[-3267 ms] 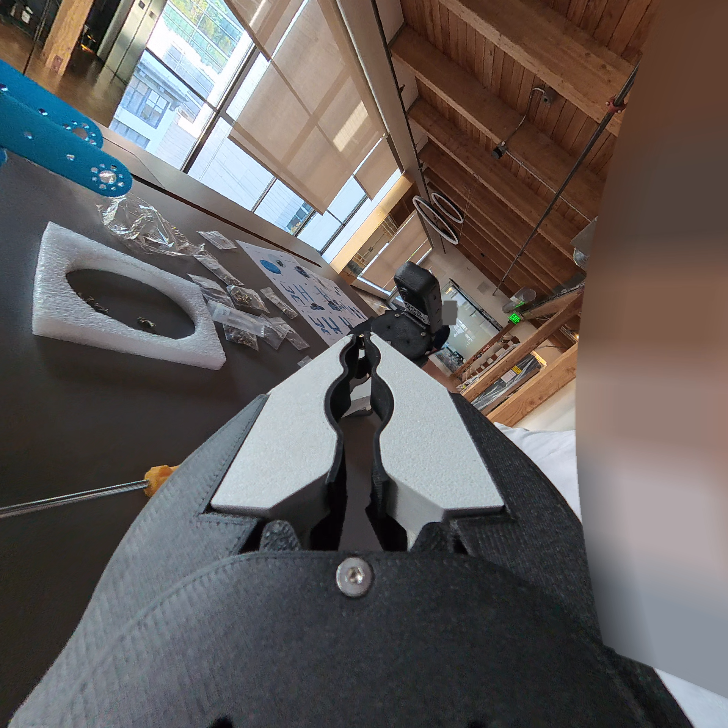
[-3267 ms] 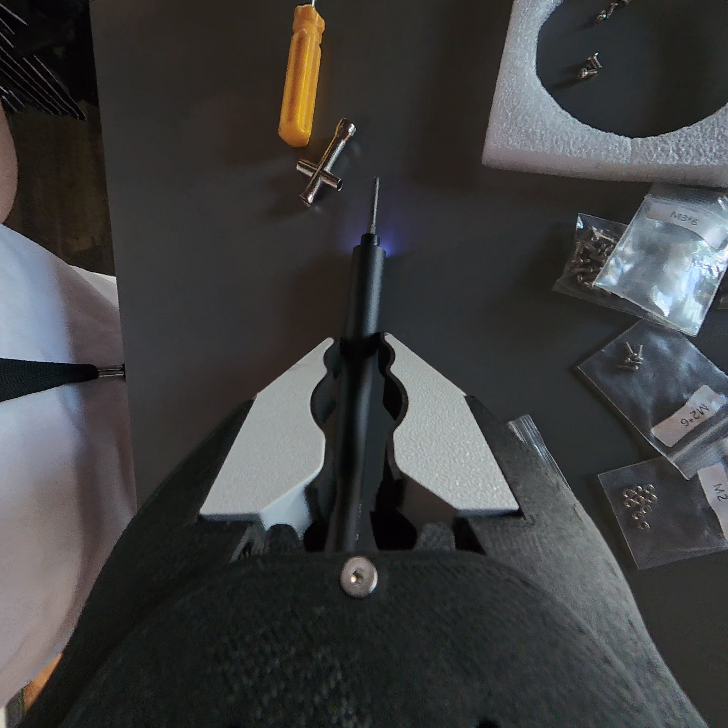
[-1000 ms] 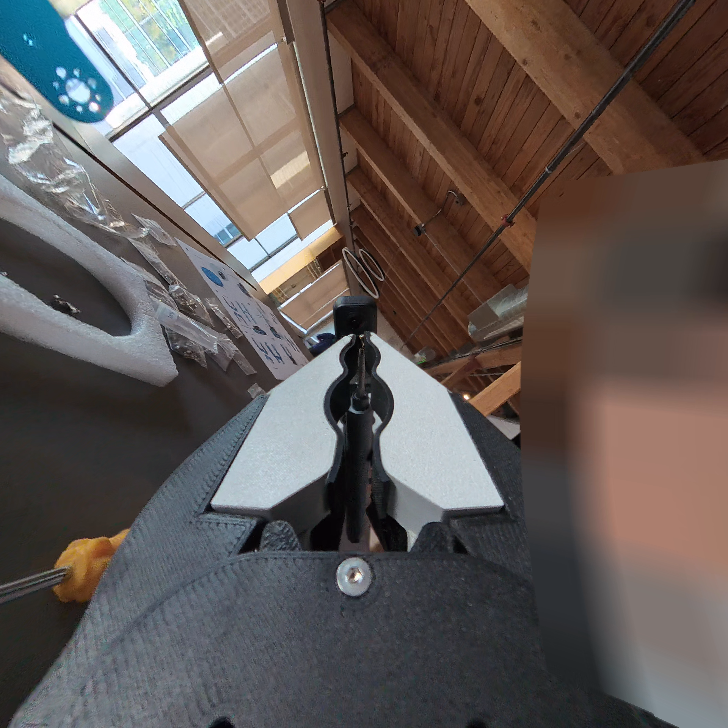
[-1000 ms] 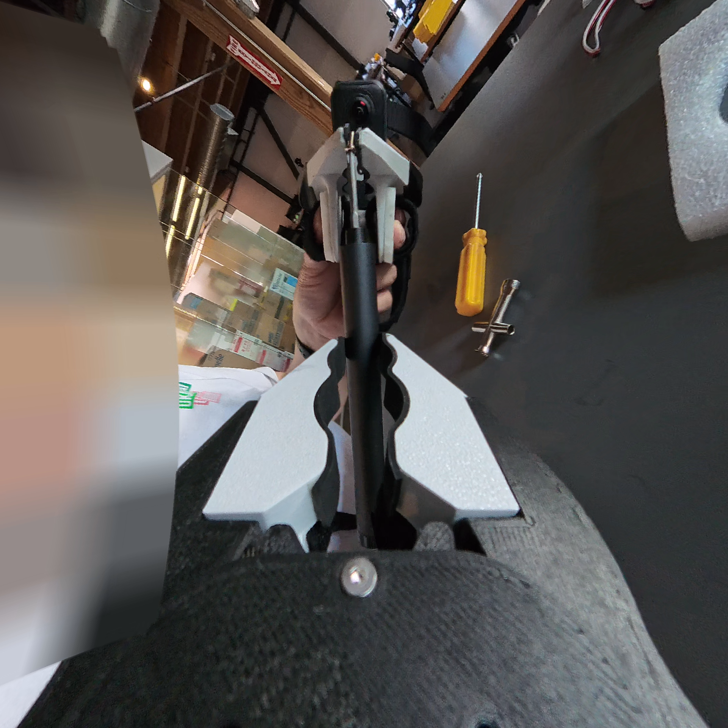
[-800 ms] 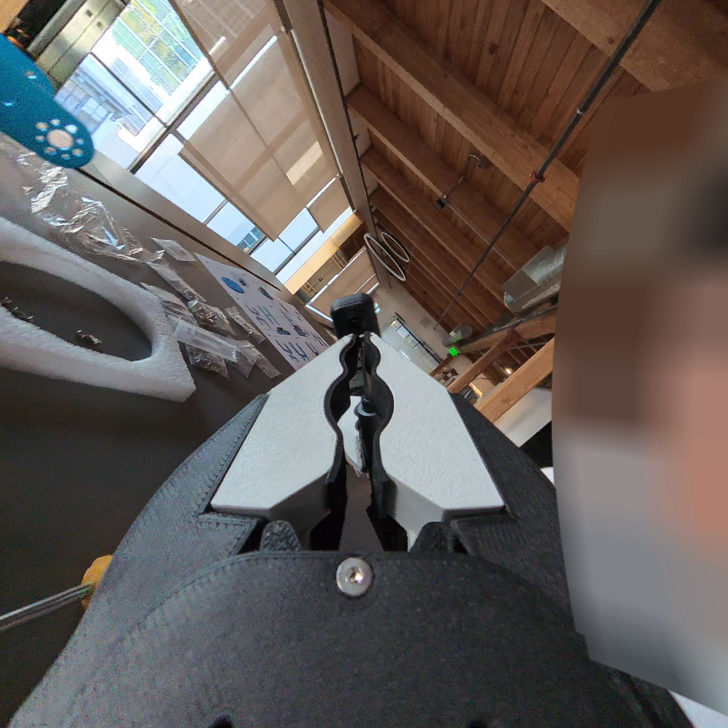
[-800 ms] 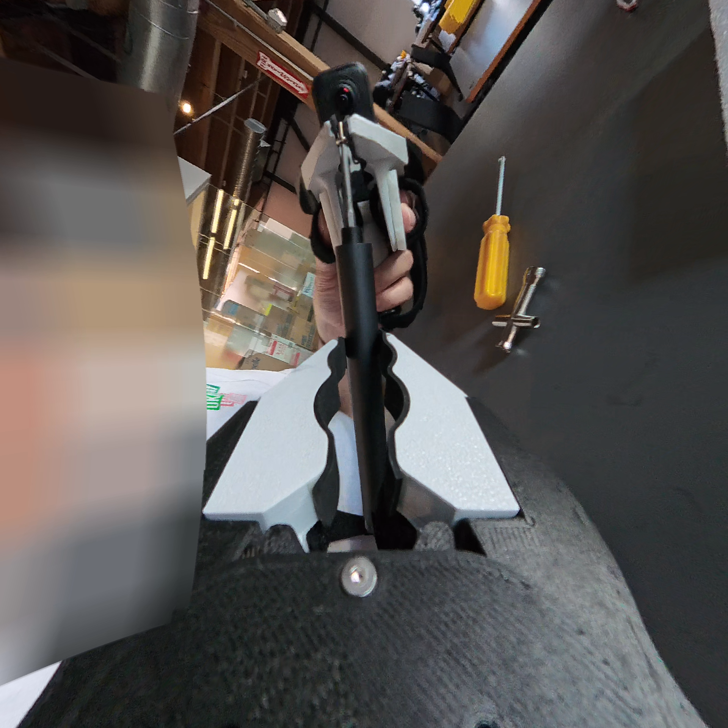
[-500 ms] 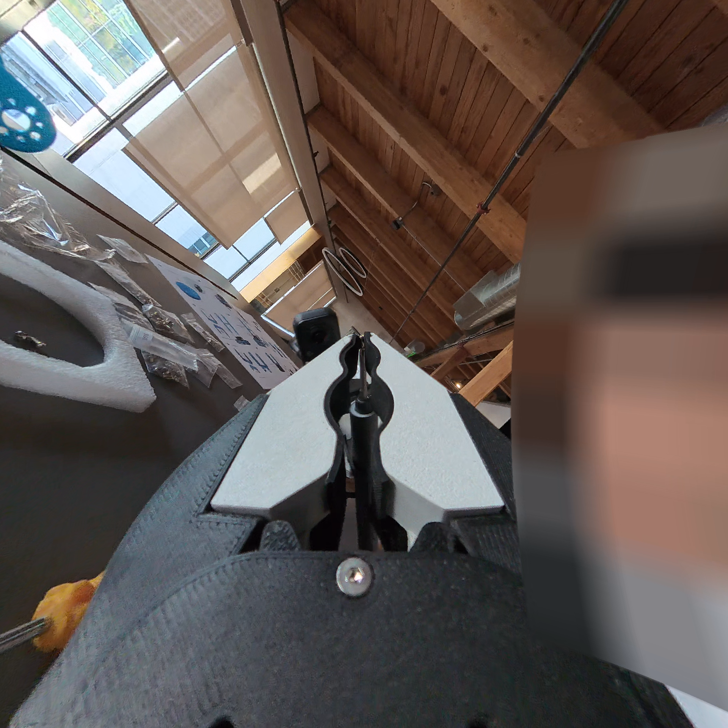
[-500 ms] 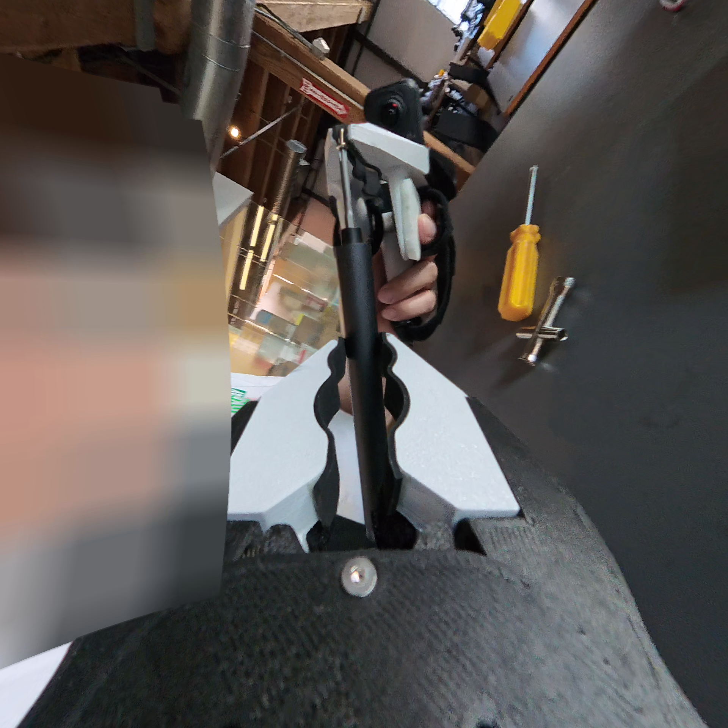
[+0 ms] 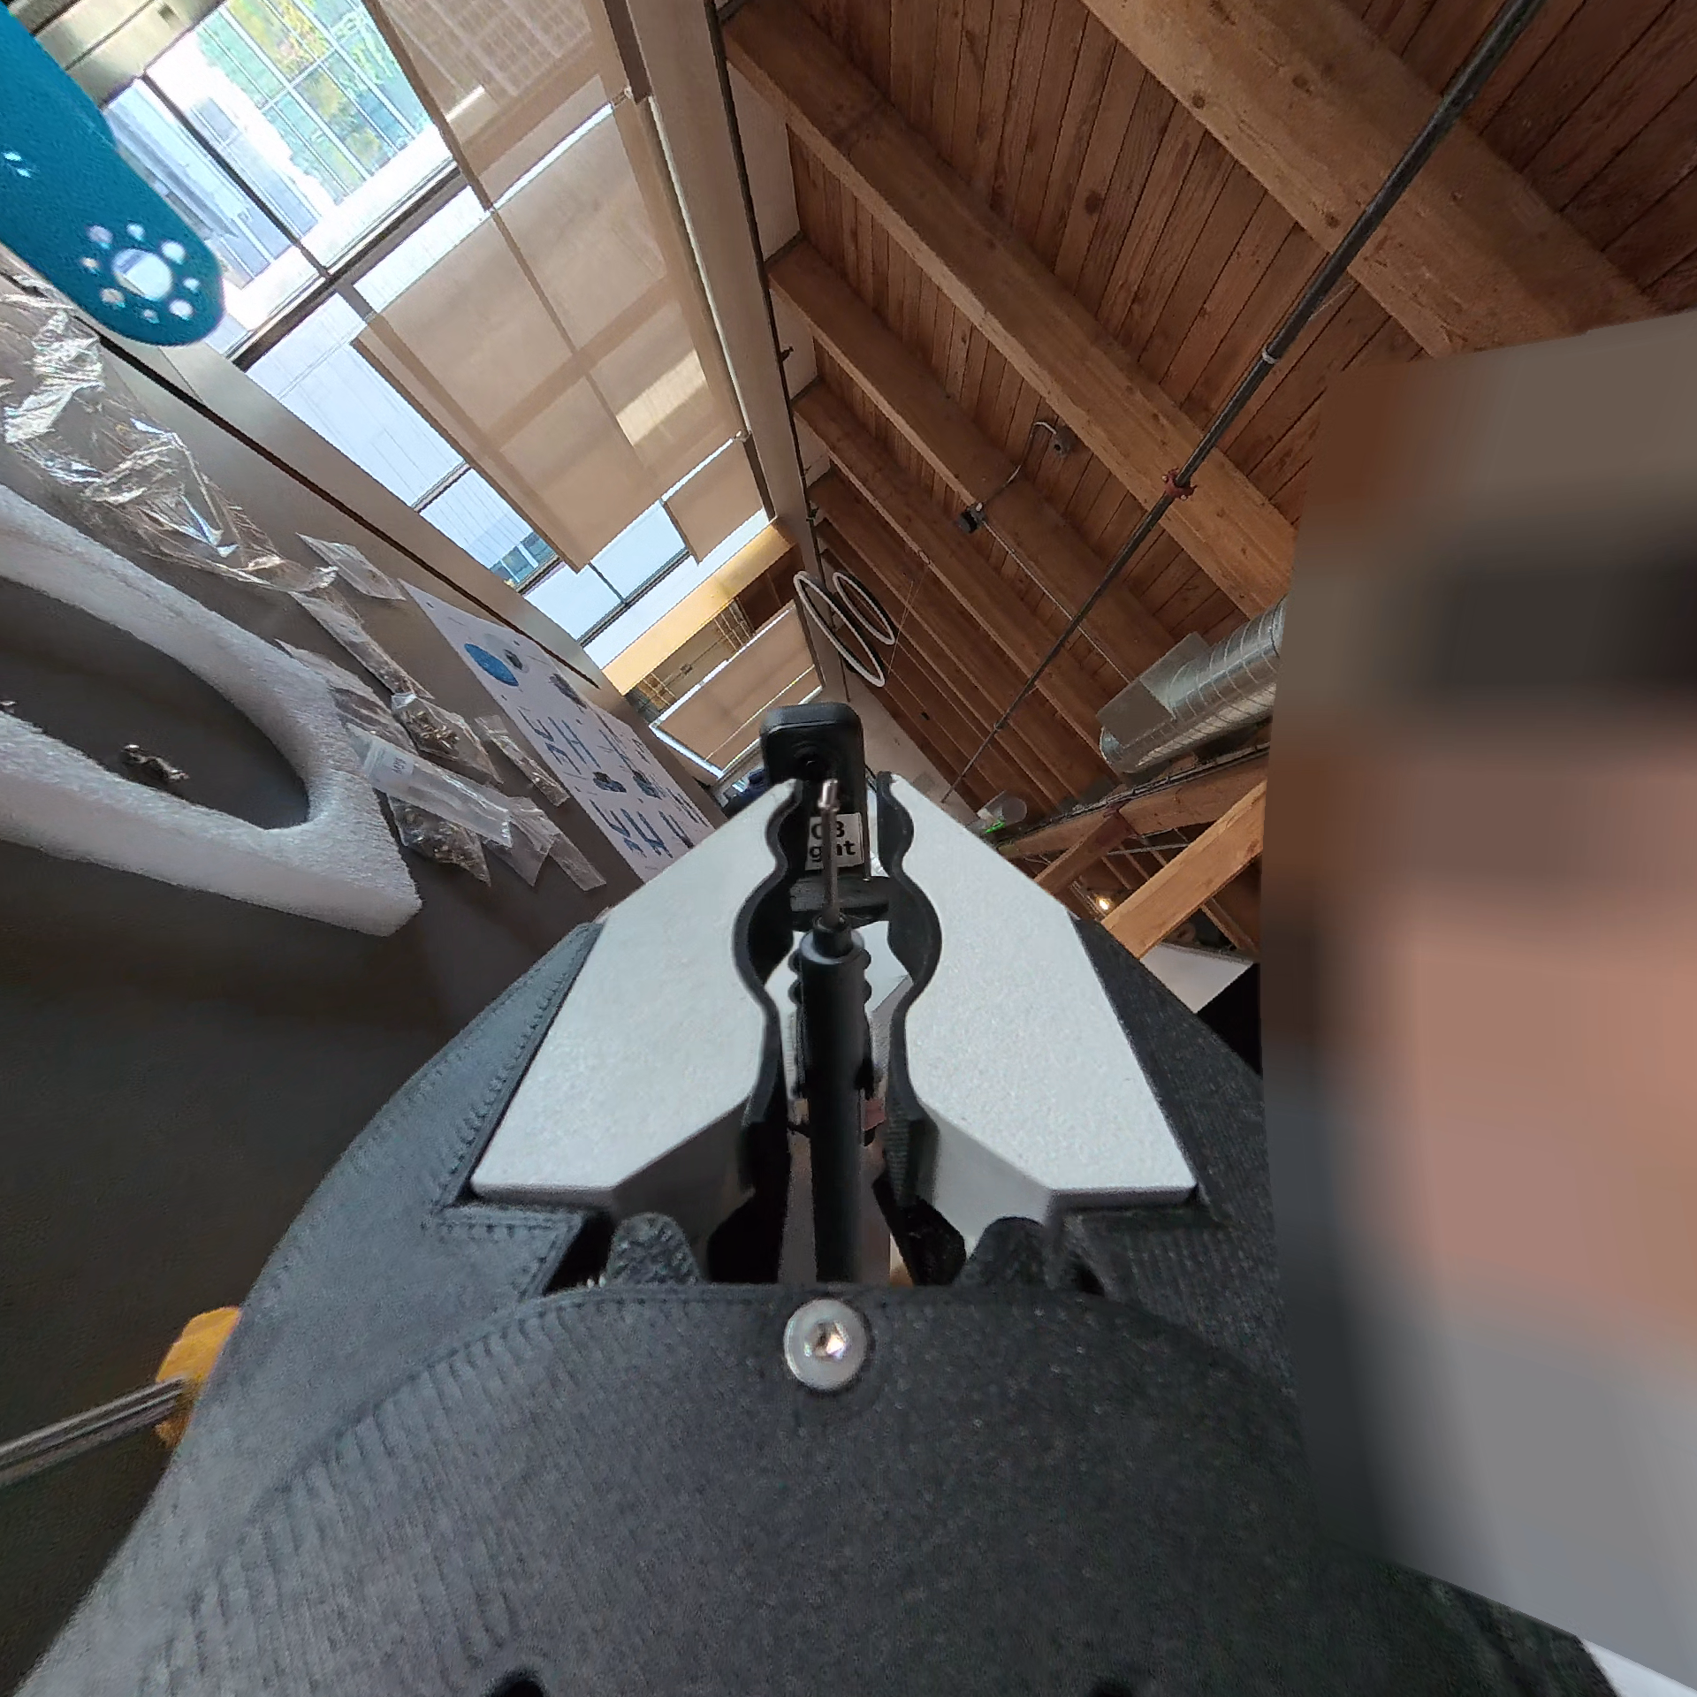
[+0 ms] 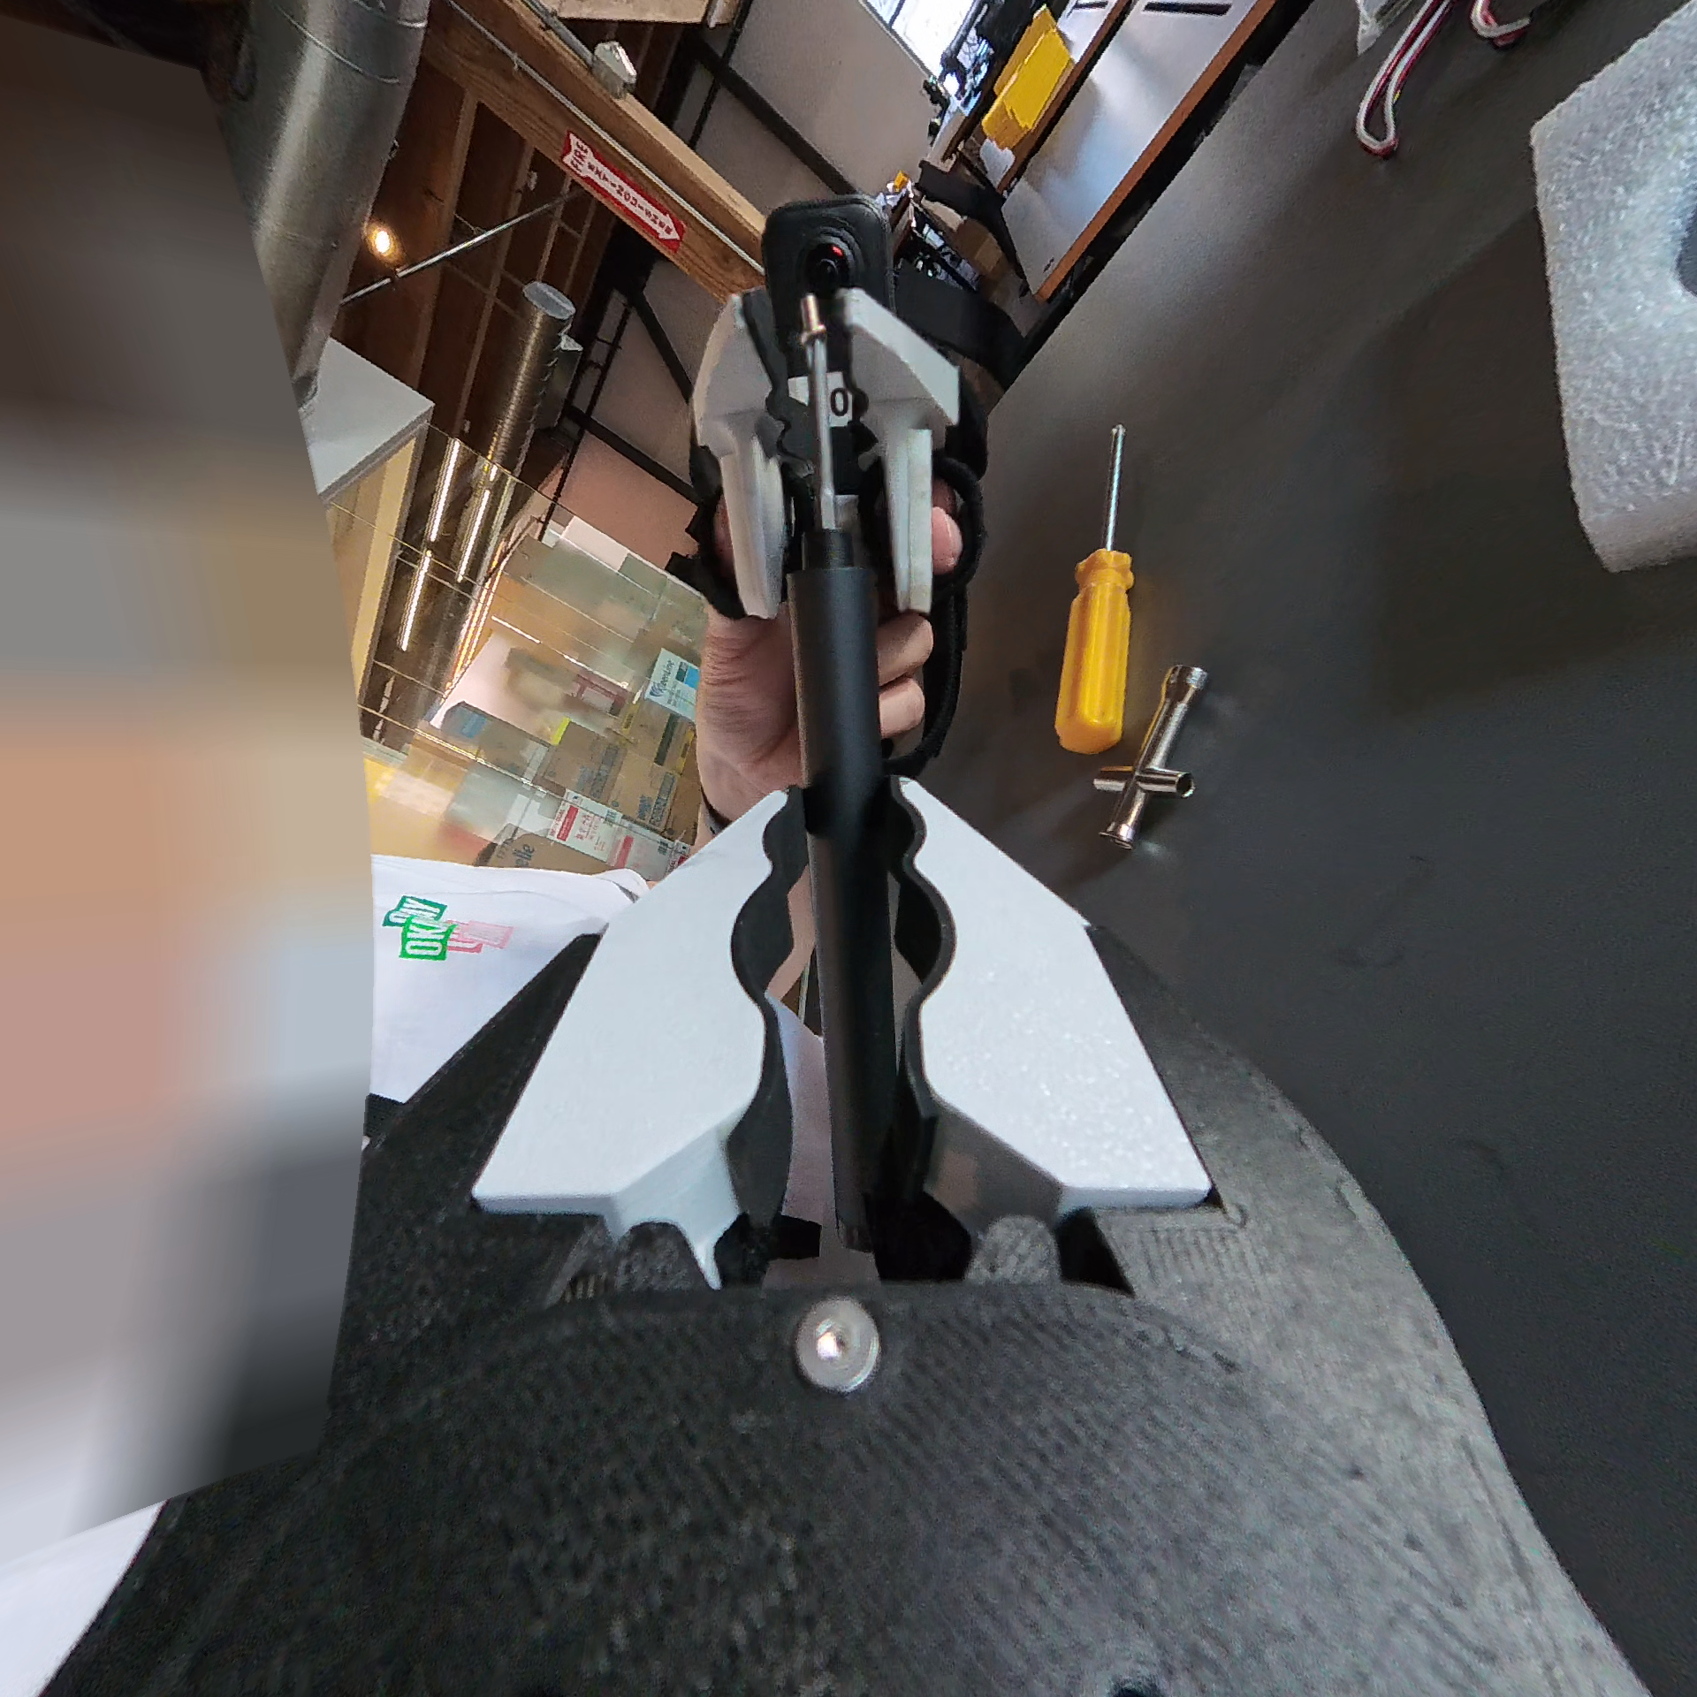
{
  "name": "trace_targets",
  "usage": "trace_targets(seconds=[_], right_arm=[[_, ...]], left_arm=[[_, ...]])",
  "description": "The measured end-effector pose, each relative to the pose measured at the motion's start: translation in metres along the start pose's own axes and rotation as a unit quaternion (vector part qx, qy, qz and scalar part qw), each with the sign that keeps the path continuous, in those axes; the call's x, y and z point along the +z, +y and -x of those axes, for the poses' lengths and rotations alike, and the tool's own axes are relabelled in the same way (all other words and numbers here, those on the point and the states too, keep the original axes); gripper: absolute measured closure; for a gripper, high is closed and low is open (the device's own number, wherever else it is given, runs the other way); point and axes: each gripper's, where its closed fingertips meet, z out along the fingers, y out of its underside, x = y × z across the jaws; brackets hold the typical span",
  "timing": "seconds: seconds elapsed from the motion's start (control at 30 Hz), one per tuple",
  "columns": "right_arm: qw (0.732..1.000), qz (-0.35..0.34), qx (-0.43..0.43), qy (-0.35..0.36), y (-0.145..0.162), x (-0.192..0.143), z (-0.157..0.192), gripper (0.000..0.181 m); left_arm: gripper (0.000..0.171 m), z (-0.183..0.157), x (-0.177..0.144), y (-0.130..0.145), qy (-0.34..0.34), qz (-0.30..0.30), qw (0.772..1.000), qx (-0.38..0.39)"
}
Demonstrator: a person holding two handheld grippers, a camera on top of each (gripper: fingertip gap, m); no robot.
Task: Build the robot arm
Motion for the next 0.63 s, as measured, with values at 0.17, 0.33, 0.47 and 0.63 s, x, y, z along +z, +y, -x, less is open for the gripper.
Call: trace_targets(seconds=[0.17, 0.33, 0.47, 0.63], right_arm=[[1.000, -0.001, -0.003, 0.001, -0.001, -0.001, 0.000, 0.166], [1.000, -0.002, -0.009, -0.006, -0.004, 0.001, 0.005, 0.166], [1.000, -0.006, -0.005, -0.021, -0.010, 0.006, 0.012, 0.166], [0.997, -0.020, 0.010, -0.076, -0.031, 0.020, 0.030, 0.166]], left_arm=[[0.153, 0.007, -0.003, 0.003, -0.013, 0.007, 1.000, -0.011], [0.148, 0.008, -0.013, 0.014, -0.019, 0.023, 0.999, -0.022], [0.144, -0.006, -0.026, 0.024, -0.005, 0.031, 0.999, -0.034], [0.136, -0.021, -0.039, 0.039, -0.002, 0.070, 0.997, -0.018]])
